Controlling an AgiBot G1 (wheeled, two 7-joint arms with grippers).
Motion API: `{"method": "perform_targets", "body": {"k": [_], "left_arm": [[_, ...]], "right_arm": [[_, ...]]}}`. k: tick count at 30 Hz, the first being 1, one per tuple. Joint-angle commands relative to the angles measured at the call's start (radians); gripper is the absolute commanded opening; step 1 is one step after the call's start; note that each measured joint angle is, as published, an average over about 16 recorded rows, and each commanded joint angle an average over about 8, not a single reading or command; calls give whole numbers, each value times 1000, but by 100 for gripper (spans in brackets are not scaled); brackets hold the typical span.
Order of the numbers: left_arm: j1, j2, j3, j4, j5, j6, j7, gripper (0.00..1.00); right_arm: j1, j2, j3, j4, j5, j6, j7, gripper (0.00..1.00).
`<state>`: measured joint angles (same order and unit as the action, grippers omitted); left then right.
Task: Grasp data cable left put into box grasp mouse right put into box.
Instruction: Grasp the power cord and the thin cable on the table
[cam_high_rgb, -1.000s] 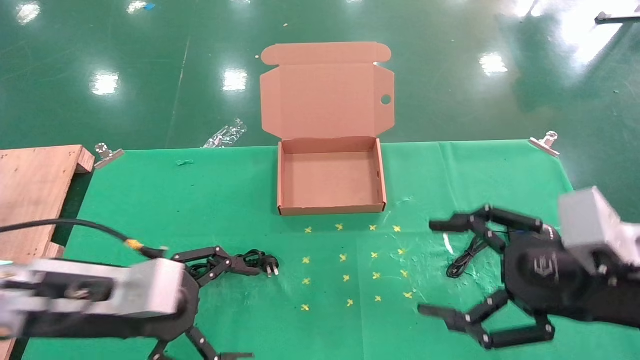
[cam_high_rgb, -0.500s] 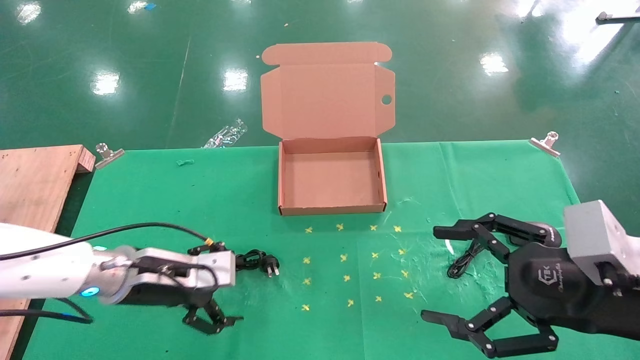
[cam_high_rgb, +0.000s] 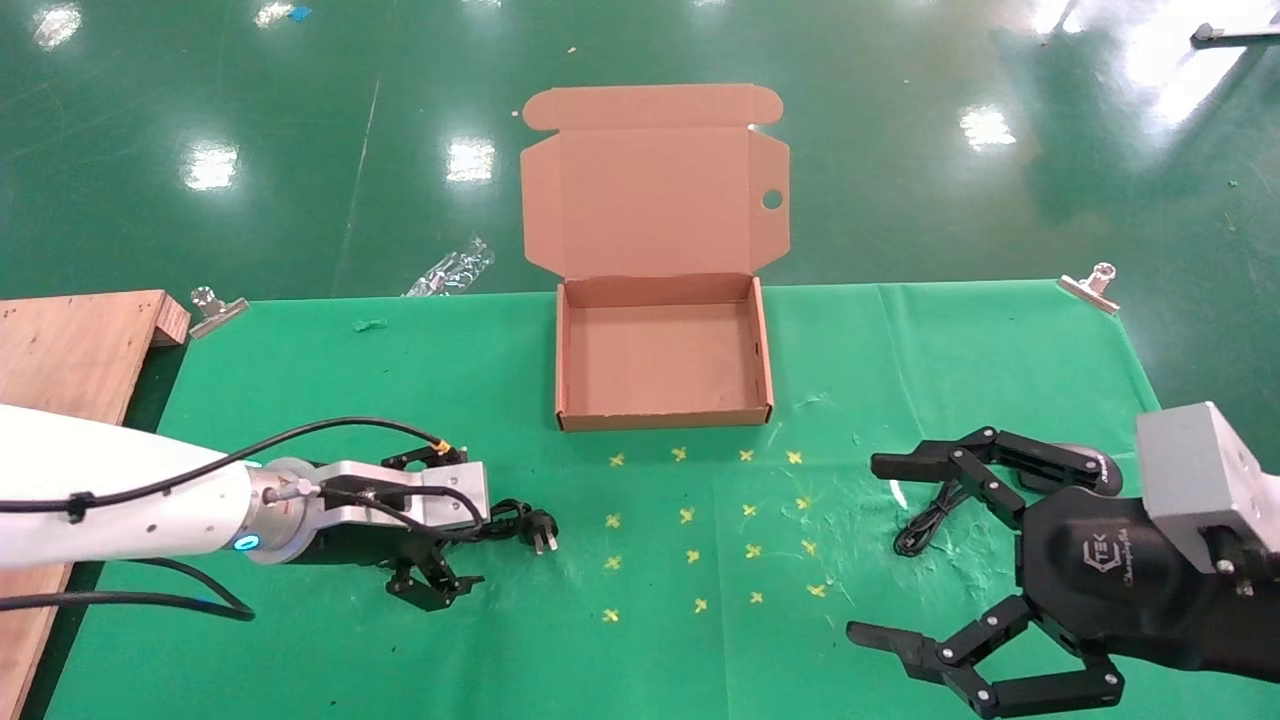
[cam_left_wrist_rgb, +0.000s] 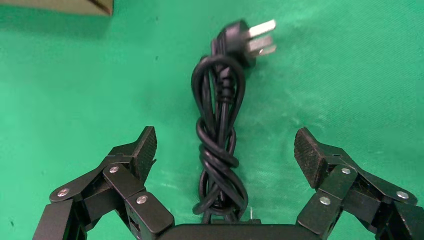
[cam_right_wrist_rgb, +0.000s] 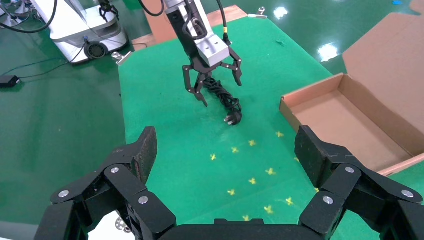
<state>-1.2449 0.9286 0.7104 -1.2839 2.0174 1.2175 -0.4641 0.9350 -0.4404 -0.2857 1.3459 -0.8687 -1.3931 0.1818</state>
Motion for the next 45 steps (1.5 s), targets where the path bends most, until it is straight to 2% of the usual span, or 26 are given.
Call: {"method": "perform_targets", "body": {"k": [1,6,9,12,17,23,30,38,45], "left_arm": [[3,6,5,2,24,-11,-11,100],[9,18,12,7,59,-36,-21,100],[11,21,12,7,64,-42,-21,100],[11,22,12,8,64,-43,-21,100],[11,22,12,8,64,-43,-21,100],[11,22,12,8,64,-43,-21,100],[11,22,12,8,64,-43,-21,100],[11,22,12,8,64,-43,-21,100],[11,22,12,8,64,-43,-21,100]], "right_arm": [[1,1,-1,0,-2,-1,1,100],[1,5,-9,2,-21,1,5,100],[8,18,-27,4,-83,8,11,100],[26,31,-58,6,-196,28,23,100],[76,14,-132,0,-447,71,45,100],[191,-93,-230,-32,-735,80,44,100],[358,-276,-329,-187,-977,81,-58,100],[494,-440,-404,-459,-1096,98,-247,100],[556,-516,-432,-650,-1140,140,-360,100]]}}
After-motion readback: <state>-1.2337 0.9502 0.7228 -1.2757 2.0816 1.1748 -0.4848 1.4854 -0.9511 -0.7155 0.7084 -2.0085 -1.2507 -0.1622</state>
